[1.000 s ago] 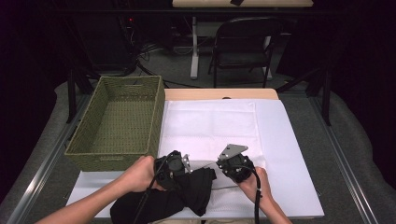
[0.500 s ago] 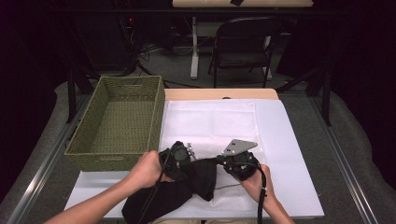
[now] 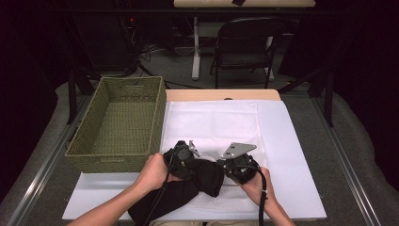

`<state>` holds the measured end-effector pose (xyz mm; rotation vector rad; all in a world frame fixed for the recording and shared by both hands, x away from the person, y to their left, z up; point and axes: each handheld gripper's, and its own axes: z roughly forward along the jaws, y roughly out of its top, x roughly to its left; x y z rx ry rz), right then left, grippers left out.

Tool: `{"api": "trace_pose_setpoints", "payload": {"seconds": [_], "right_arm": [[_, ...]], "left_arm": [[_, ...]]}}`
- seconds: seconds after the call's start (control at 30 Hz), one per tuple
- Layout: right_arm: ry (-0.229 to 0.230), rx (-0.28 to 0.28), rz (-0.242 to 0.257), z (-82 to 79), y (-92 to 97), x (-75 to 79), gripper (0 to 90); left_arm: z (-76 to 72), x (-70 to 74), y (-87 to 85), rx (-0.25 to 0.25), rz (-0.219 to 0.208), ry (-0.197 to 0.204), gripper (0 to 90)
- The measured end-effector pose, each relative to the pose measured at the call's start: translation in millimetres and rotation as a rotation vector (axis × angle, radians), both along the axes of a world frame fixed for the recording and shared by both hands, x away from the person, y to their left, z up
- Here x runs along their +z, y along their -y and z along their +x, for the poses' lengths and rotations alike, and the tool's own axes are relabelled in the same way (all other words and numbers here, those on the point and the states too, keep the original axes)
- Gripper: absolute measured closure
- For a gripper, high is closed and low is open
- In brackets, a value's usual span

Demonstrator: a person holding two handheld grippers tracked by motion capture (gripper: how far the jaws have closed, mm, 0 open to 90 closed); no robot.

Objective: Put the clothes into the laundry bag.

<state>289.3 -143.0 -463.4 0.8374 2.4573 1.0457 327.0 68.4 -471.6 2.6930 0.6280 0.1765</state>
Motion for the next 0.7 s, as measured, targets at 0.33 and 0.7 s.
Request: {"api": "trace_pose_setpoints", "payload": {"seconds": [0.33,0.7], "right_arm": [[-0.01,0.0,-0.018,0.9,0.1,-2.0,89.0],[-0.019,-0.002,-0.025,0.3,-1.4,-2.4,88.9]], "left_arm": [[-24.7,-1.6,-31.1,-0.003,-0.003,-0.005,24.9],[-26.2,-28.6,-46.5,-0.002,-0.123,-0.084,59.5]]}}
